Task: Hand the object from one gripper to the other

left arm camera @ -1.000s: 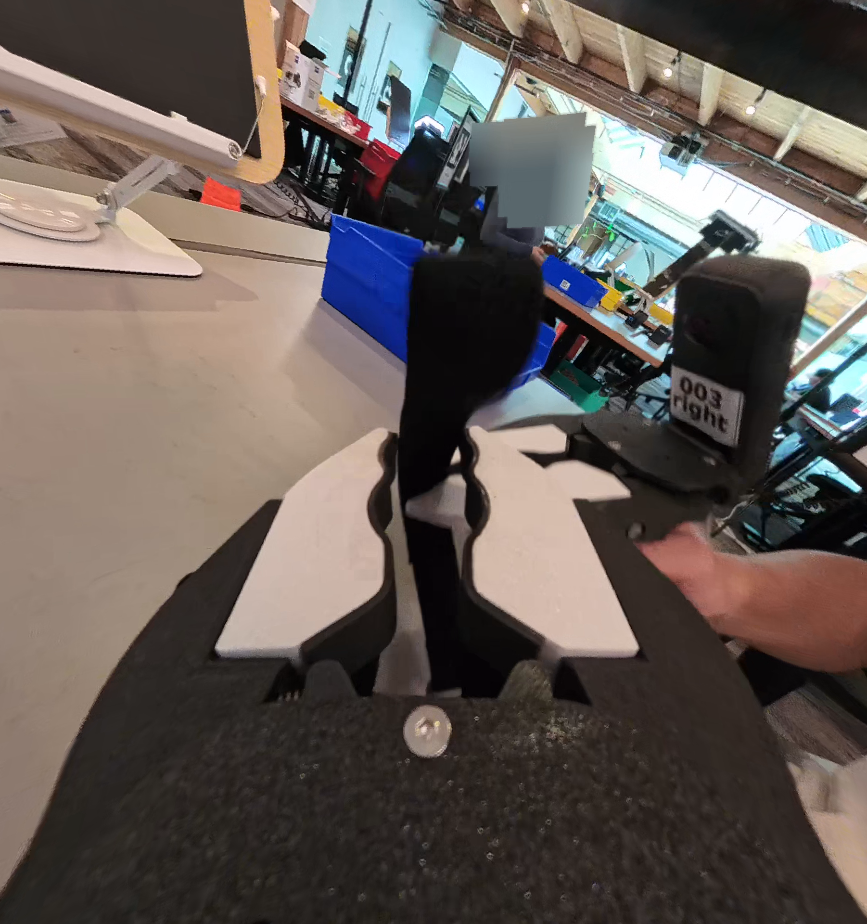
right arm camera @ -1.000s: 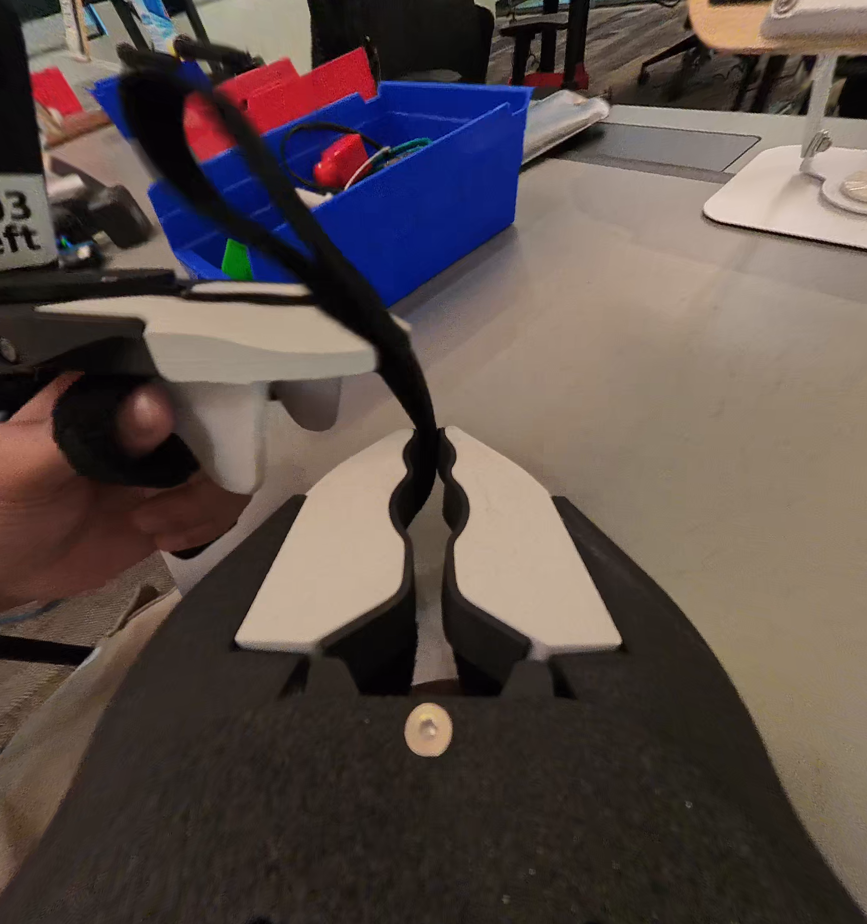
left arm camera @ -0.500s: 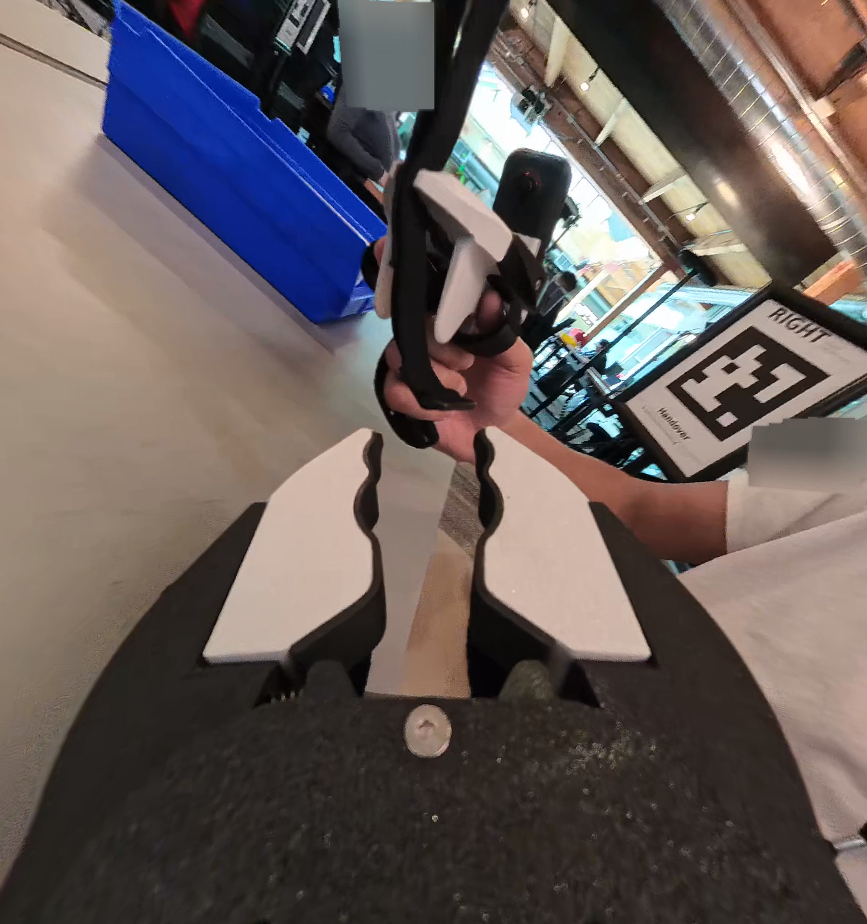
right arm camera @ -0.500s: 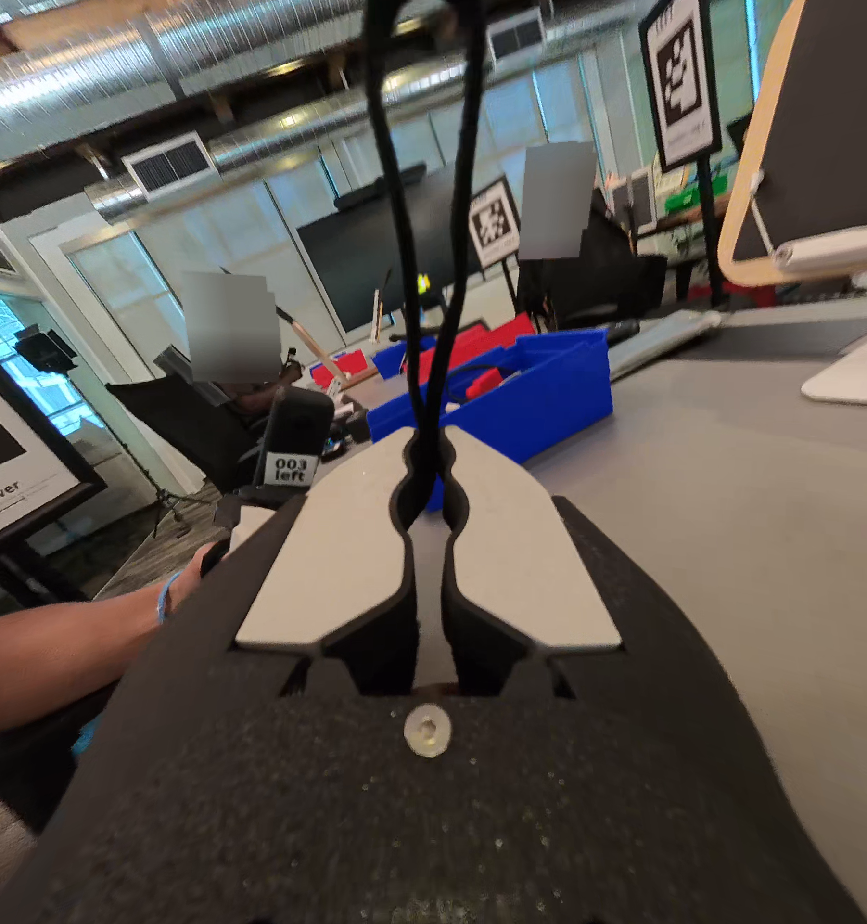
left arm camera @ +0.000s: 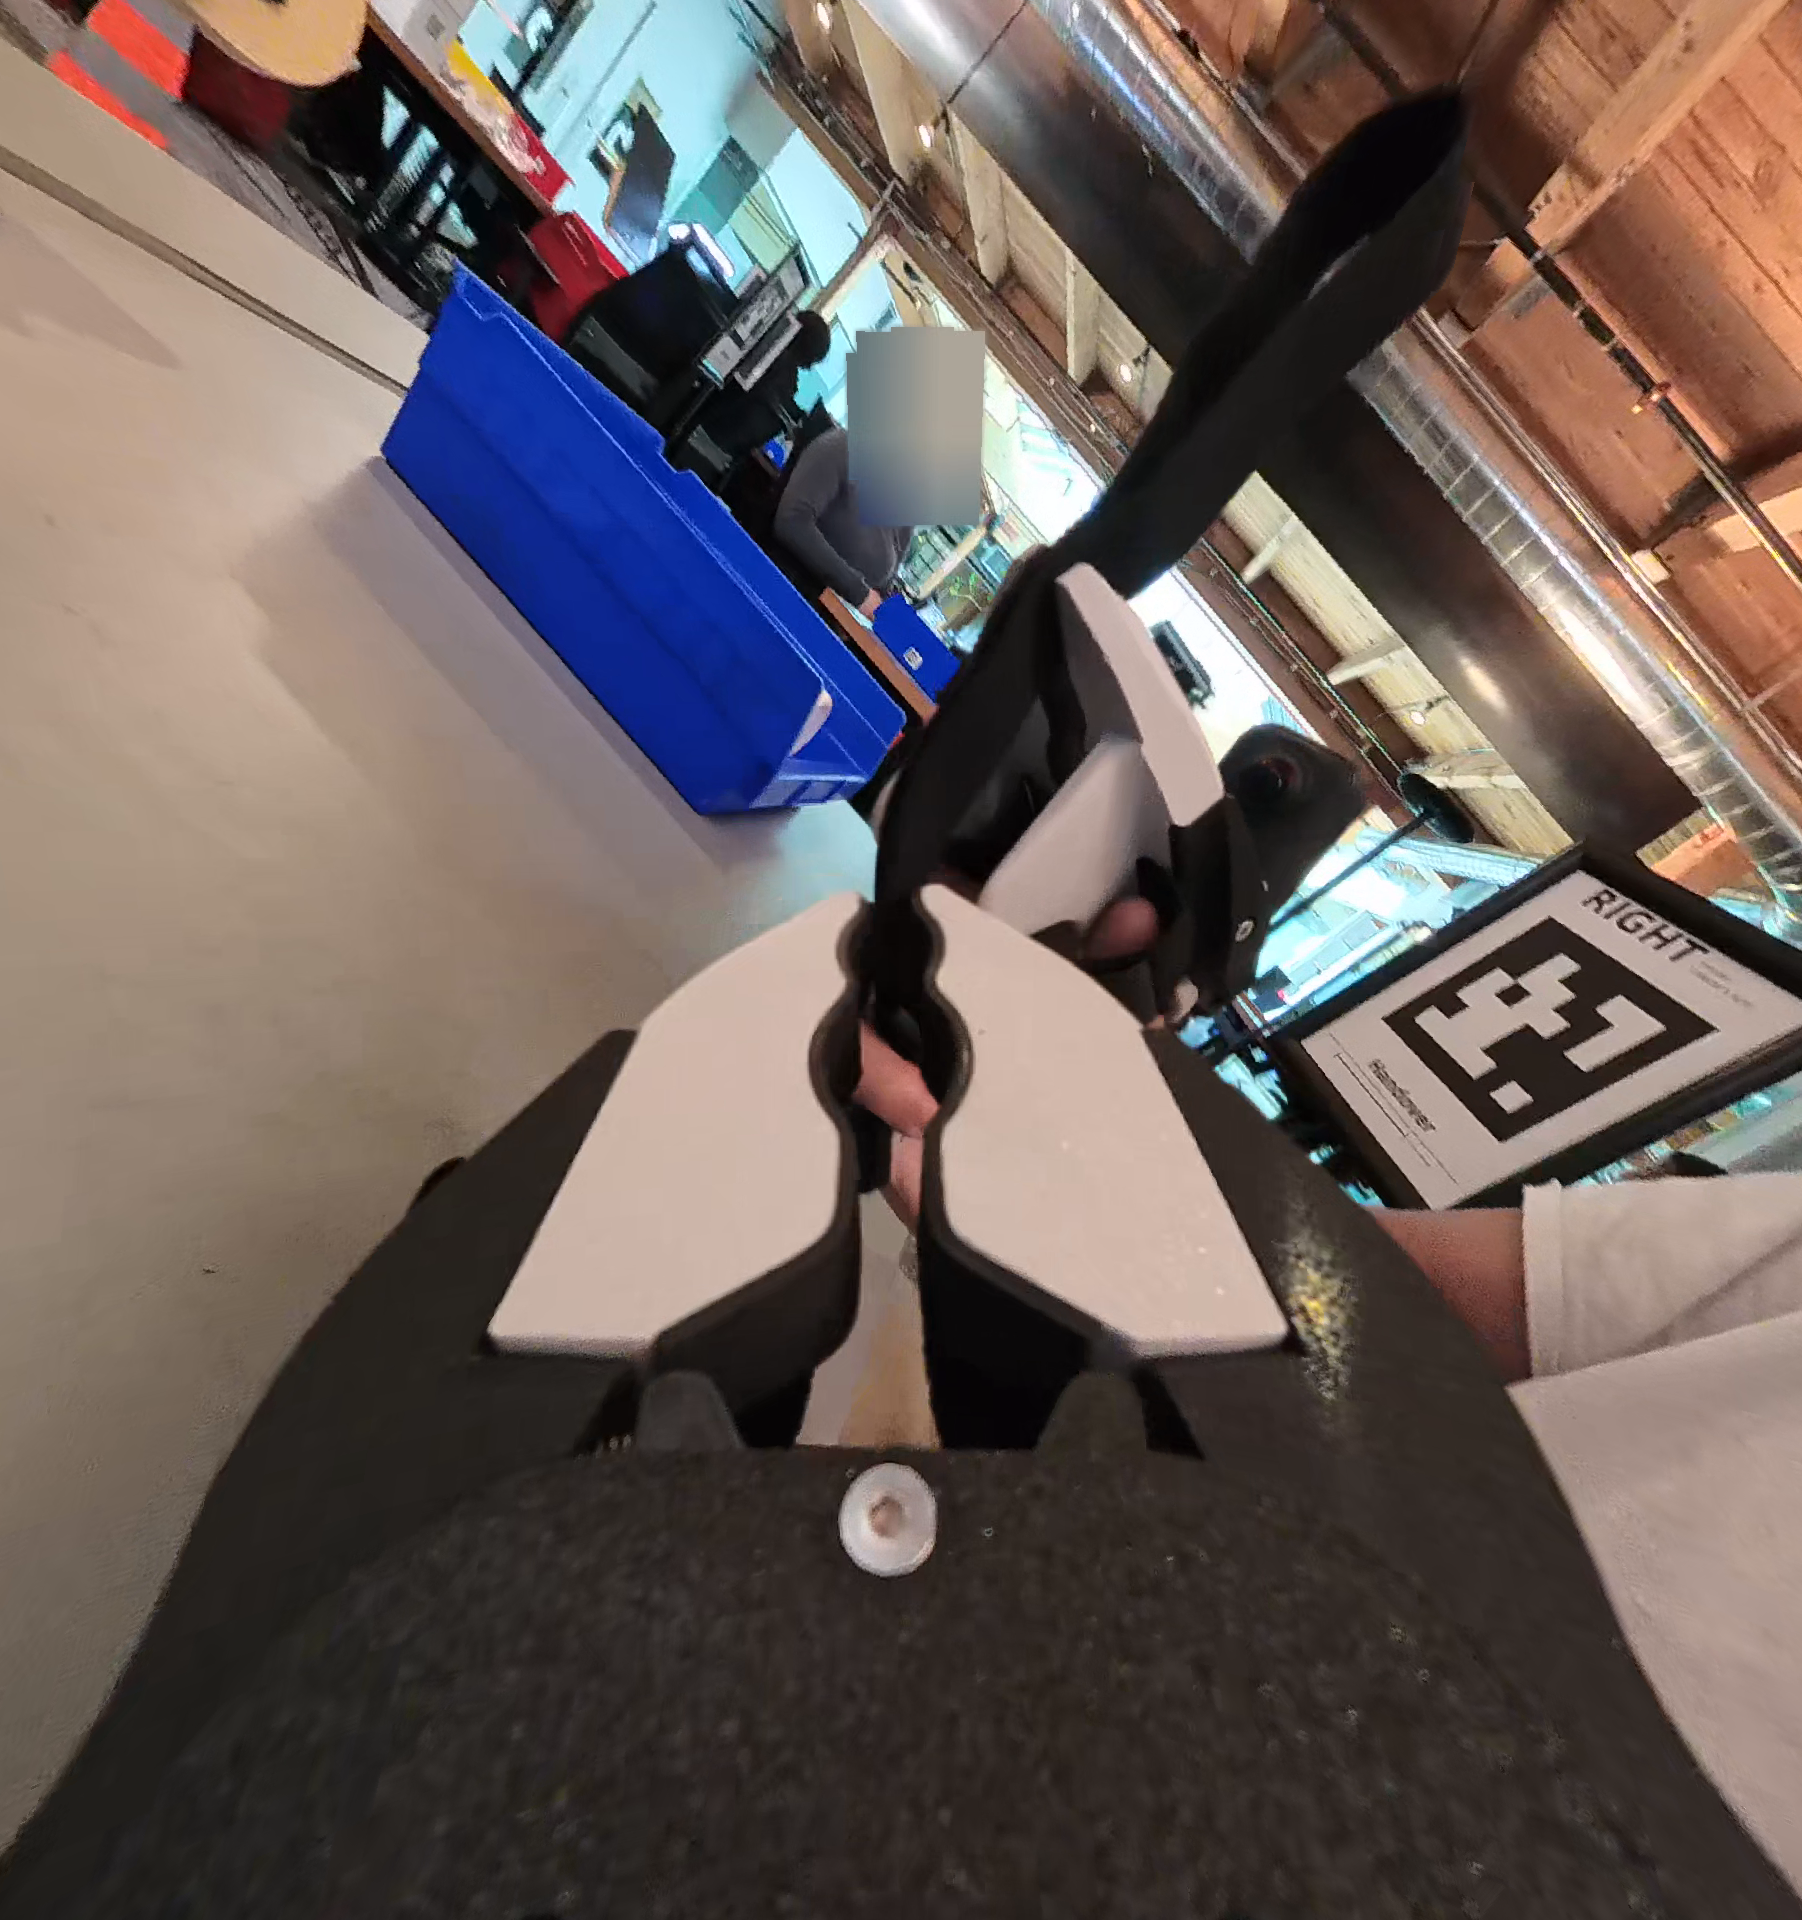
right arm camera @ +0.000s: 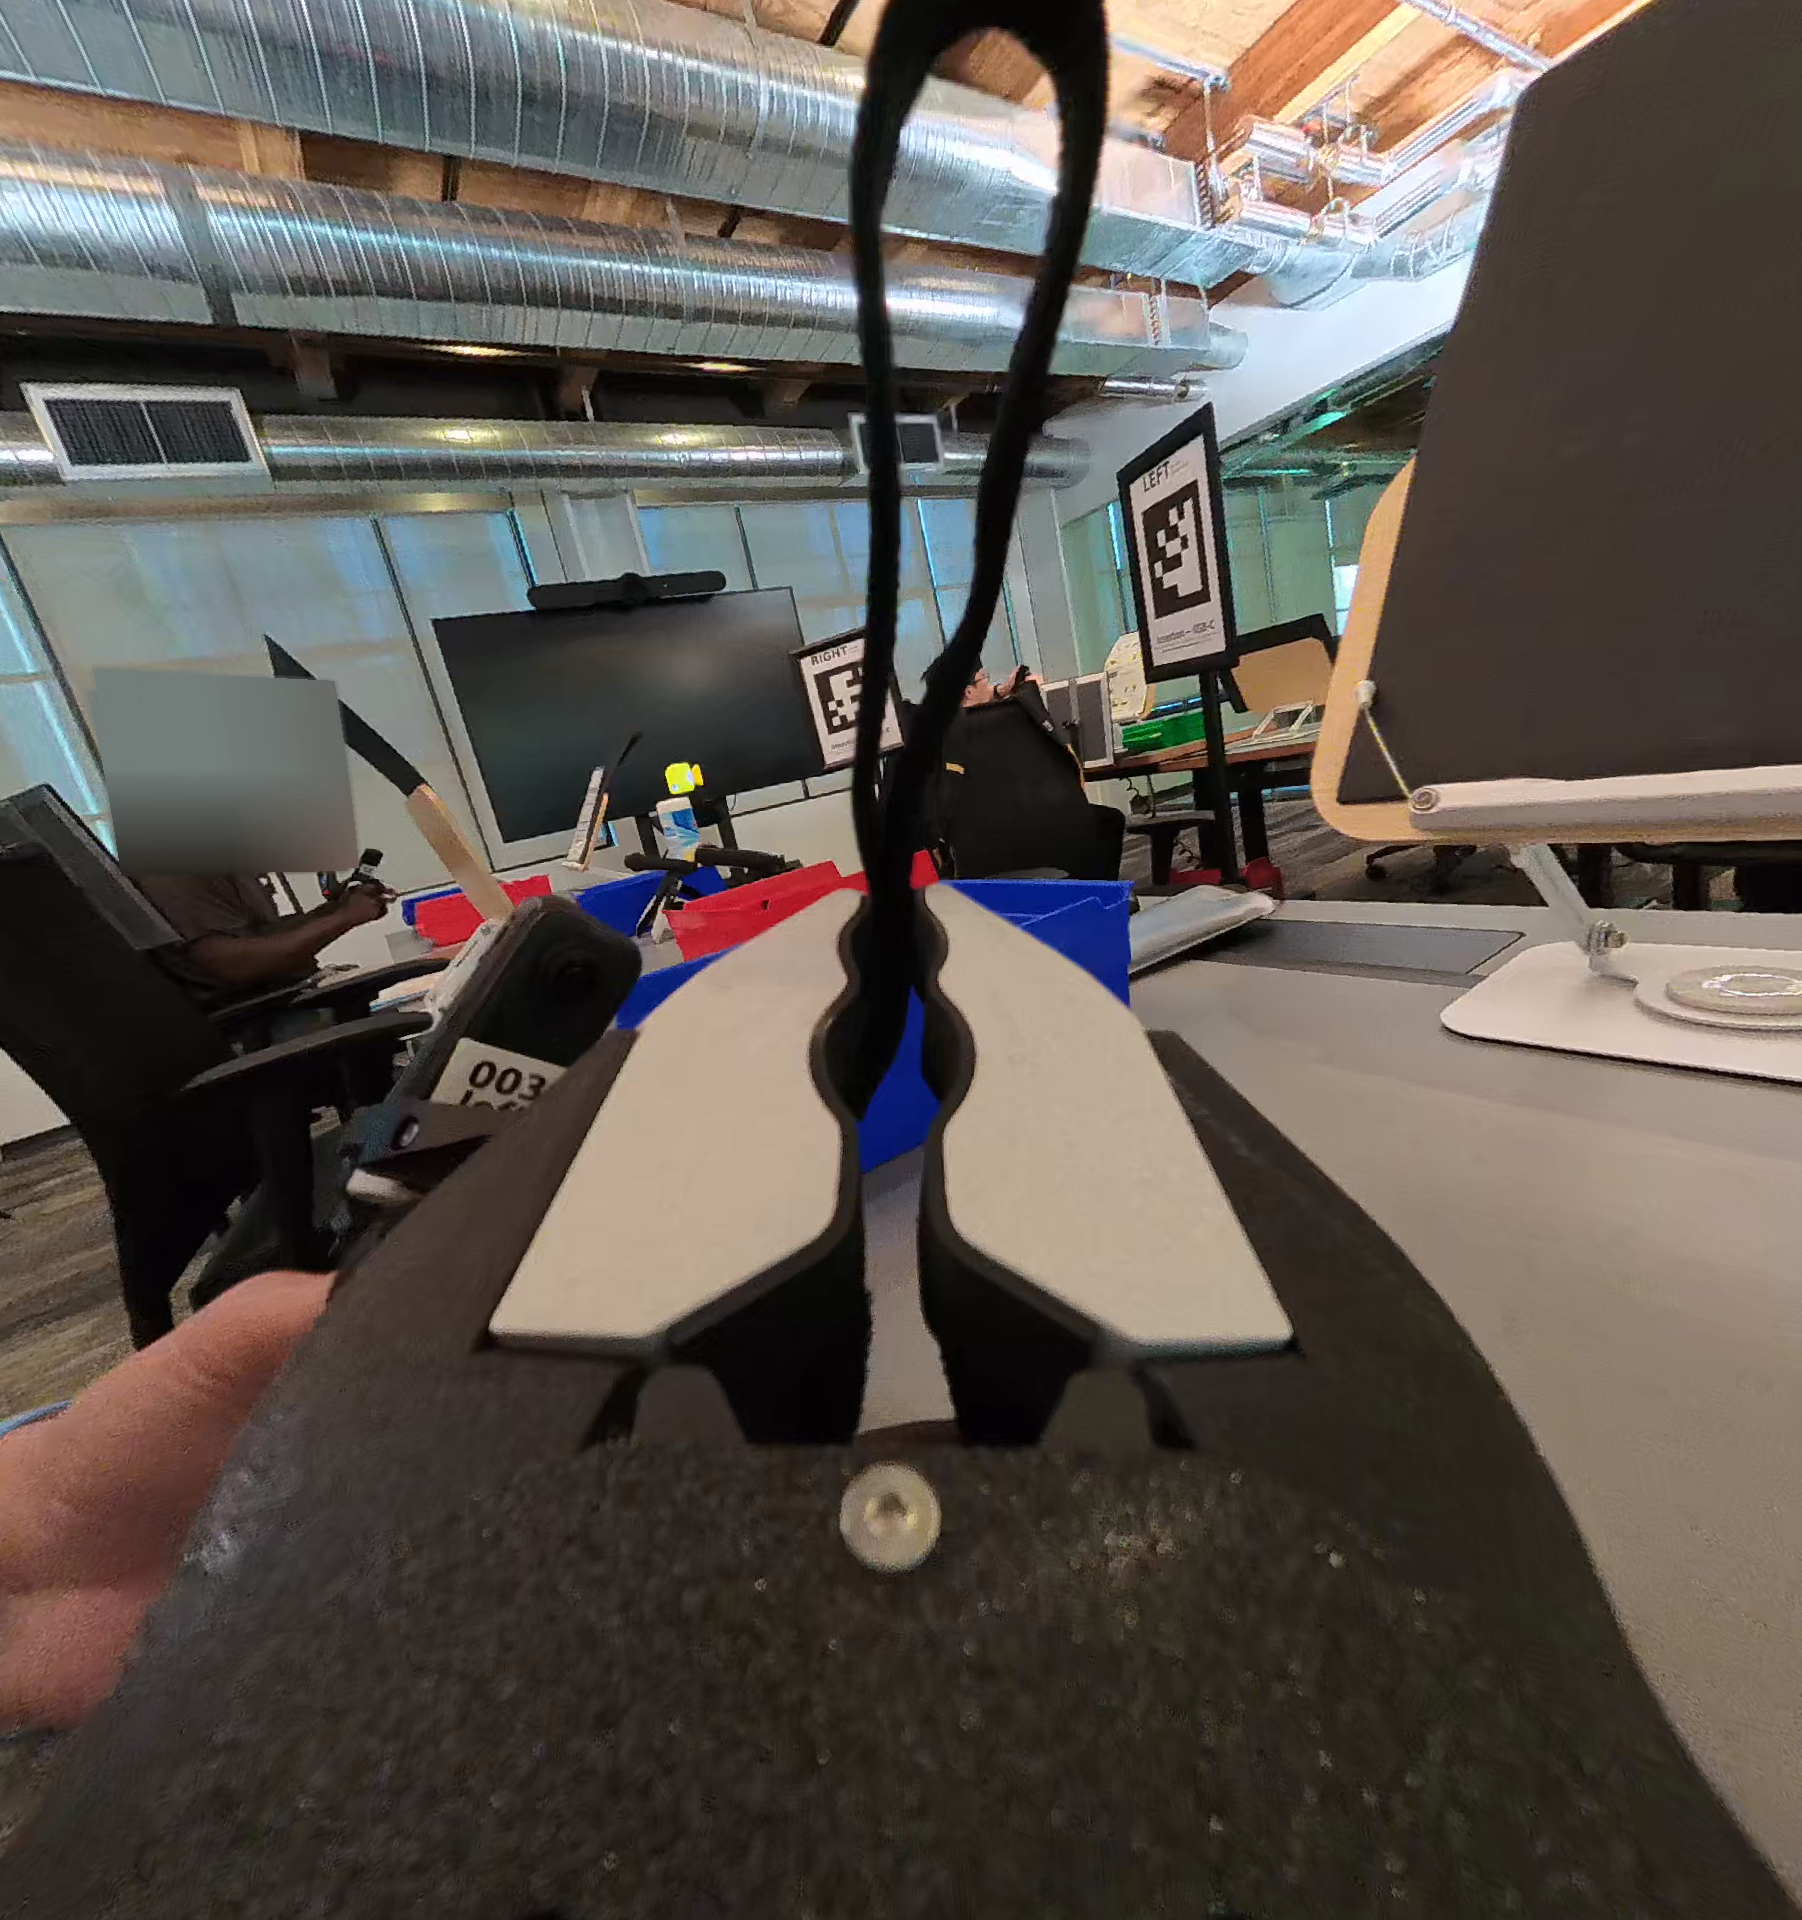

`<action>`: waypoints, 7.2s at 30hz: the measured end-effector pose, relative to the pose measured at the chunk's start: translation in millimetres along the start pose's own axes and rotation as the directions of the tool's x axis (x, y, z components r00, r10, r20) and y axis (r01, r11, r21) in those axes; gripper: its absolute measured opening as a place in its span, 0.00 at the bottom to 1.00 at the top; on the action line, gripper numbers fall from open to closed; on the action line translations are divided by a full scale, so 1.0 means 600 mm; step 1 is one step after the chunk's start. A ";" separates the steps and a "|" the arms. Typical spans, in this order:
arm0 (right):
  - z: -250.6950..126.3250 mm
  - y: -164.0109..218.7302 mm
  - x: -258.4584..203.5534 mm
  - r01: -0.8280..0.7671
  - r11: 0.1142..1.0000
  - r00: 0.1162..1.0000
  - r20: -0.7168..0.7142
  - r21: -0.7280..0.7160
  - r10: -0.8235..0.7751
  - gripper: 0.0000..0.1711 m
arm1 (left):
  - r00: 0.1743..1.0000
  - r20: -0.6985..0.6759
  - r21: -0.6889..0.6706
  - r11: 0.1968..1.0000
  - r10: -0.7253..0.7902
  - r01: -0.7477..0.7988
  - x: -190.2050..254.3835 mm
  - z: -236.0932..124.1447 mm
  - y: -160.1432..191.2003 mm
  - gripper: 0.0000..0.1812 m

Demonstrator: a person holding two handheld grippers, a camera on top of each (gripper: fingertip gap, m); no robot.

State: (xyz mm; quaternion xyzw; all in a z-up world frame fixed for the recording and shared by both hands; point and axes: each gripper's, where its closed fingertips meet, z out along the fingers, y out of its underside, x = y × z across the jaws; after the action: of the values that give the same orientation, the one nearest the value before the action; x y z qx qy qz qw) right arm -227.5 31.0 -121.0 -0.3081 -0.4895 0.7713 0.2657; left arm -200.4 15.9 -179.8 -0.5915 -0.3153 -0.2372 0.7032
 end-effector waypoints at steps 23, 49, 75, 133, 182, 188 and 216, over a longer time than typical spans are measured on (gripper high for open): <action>-0.028 0.142 -0.023 0.698 0.470 0.713 0.467 -0.540 -0.522 0.18 | 0.441 0.307 -0.601 0.532 0.843 -0.597 -0.099 -0.067 0.006 0.02; -0.064 0.108 0.119 0.713 0.244 0.615 0.418 -0.658 -0.669 0.02 | 0.504 0.262 -0.558 0.556 0.823 -0.617 -0.069 -0.038 0.038 0.07; -0.034 0.045 -0.051 0.957 -0.280 -0.281 -0.004 -0.068 -0.960 0.02 | 0.913 -0.340 -0.068 0.975 -0.224 0.213 0.068 -0.034 -0.015 0.03; -0.170 -0.287 0.363 0.061 0.834 0.851 -0.408 -0.548 -0.331 0.02 | 0.974 -0.208 0.034 0.995 -0.088 0.097 0.034 -0.064 -0.049 0.26; -0.266 0.053 0.247 -0.058 0.830 0.918 -0.356 -0.554 -0.173 0.14 | 0.854 0.193 -0.178 0.873 0.483 -0.454 -0.036 -0.045 -0.032 0.28; -0.261 0.077 0.237 0.045 0.762 0.917 -0.277 -0.646 -0.289 0.12 | 0.894 0.114 -0.108 0.900 0.434 -0.423 0.015 -0.094 -0.134 0.26; -0.268 0.078 0.222 -0.018 0.781 0.940 -0.277 -0.625 -0.200 0.10 | 0.521 0.627 -0.478 0.814 0.579 -0.330 -0.295 -0.292 -0.483 0.03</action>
State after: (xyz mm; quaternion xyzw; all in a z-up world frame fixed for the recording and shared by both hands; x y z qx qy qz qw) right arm -203.4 203.3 -245.8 -0.4774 -0.6782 0.4917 0.2652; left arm -498.5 -217.6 -128.2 -0.7956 -0.3678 0.1780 0.4473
